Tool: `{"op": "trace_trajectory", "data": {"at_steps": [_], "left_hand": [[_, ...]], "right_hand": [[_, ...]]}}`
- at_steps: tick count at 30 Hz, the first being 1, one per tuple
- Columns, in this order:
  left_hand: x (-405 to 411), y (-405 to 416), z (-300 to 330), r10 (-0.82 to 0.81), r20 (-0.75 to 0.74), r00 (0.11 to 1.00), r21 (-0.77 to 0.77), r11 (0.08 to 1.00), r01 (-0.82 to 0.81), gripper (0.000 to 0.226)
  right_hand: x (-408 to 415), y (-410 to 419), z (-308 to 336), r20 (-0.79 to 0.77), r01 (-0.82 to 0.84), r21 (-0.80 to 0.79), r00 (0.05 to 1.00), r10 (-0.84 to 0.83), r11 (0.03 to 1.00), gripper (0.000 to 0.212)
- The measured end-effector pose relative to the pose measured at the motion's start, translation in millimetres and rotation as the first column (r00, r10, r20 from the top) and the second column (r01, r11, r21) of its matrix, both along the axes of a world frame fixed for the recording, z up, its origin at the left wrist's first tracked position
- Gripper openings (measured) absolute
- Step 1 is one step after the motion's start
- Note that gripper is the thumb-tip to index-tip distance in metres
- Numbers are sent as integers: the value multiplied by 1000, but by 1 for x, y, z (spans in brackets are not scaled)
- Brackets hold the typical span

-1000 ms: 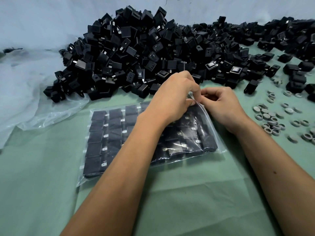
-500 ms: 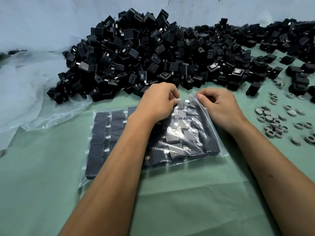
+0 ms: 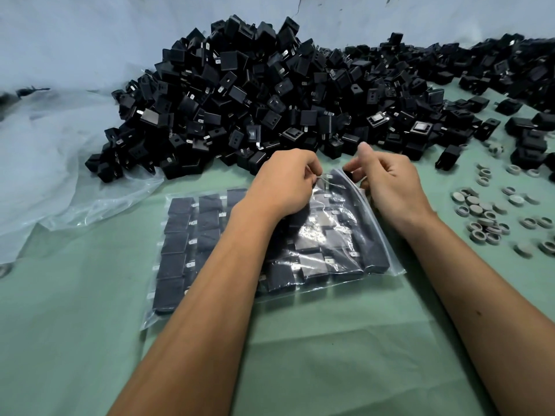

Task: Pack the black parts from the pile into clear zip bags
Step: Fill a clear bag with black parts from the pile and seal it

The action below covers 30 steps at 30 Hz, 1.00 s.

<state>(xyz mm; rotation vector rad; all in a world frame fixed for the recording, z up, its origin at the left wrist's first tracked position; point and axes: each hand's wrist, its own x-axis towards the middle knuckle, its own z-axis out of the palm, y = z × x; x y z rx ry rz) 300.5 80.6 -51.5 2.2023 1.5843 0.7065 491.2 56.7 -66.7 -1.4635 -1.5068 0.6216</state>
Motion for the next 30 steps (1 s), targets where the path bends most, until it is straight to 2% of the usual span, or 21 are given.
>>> {"op": "trace_trajectory", "data": {"at_steps": [2, 3, 8, 12, 17, 22, 27, 30], "left_hand": [[1, 0, 1, -1, -9, 1000, 4, 1000, 1, 17], [1, 0, 1, 0, -14, 1000, 7, 1000, 0, 17], [0, -1, 1, 7, -4, 1000, 0, 1000, -7, 18], [1, -1, 1, 16, 0, 1000, -14, 1000, -16, 17], [0, -1, 2, 17, -8, 1000, -18, 1000, -17, 15], [0, -2, 3, 13, -2, 1000, -12, 1000, -13, 12], [-1, -2, 4, 15, 22, 1000, -36, 999, -15, 2], [-1, -1, 5, 18, 26, 1000, -51, 999, -16, 3]], "right_hand": [[-6, -1, 3, 22, 20, -66, 1000, -19, 998, 63], [-10, -1, 3, 48, 32, -84, 998, -28, 996, 63], [-18, 12, 12, 1, 97, -209, 995, -99, 973, 26], [-22, 26, 27, 12, 134, -286, 991, -136, 949, 27], [-25, 33, 38, 155, 205, -272, 974, -167, 940, 25], [-24, 29, 28, 211, 287, -195, 946, -246, 938, 25], [-20, 22, 17, 98, 220, -202, 974, -203, 954, 22], [-15, 18, 13, 38, 234, -161, 972, -231, 959, 18]]}}
